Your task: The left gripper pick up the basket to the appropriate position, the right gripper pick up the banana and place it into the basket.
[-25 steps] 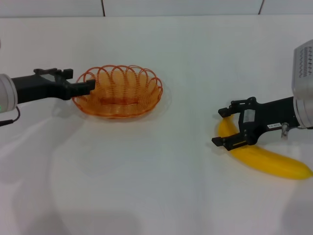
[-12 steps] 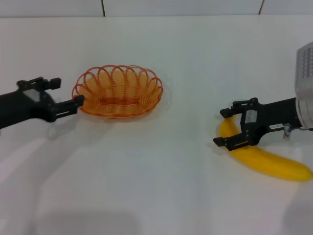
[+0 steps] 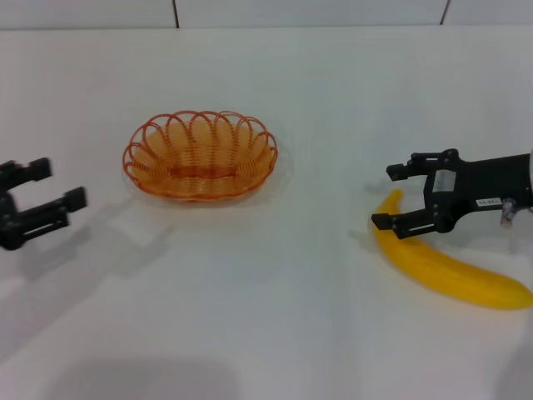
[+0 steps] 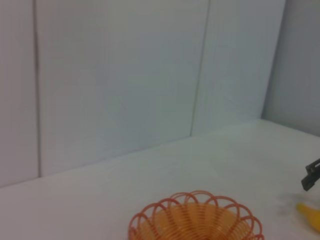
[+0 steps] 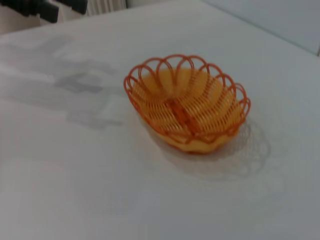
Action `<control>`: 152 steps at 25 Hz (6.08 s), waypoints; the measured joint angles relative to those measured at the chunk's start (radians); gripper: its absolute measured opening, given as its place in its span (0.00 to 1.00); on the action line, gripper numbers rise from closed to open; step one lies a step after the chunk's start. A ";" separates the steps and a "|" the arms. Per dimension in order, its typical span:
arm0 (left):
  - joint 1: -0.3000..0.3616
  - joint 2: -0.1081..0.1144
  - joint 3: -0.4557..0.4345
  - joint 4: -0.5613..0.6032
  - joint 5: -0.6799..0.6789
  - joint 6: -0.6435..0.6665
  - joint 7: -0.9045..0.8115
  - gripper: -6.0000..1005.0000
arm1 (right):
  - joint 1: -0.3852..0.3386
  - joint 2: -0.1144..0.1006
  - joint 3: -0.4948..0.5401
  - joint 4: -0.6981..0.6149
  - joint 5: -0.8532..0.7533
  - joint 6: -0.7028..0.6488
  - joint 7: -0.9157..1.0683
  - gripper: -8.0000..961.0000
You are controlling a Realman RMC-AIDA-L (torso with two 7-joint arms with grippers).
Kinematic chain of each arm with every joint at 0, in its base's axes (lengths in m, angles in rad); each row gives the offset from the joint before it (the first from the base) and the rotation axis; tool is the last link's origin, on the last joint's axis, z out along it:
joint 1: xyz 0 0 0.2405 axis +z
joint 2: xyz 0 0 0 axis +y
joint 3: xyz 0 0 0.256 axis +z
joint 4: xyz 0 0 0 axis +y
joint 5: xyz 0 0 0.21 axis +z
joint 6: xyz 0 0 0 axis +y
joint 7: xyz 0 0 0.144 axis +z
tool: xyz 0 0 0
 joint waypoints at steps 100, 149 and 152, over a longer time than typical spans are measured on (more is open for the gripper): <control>-0.170 0.001 -0.125 -0.188 0.198 -0.030 0.072 0.77 | 0.345 0.018 -0.965 -0.208 -0.103 0.634 0.709 0.58; -0.192 -0.005 -0.125 -0.216 0.190 -0.030 0.126 0.77 | 0.006 -0.008 -0.120 0.212 0.346 0.157 -0.169 0.89; -0.195 -0.005 -0.125 -0.219 0.191 -0.030 0.127 0.77 | -0.001 -0.007 -0.047 0.269 0.349 0.120 -0.239 0.89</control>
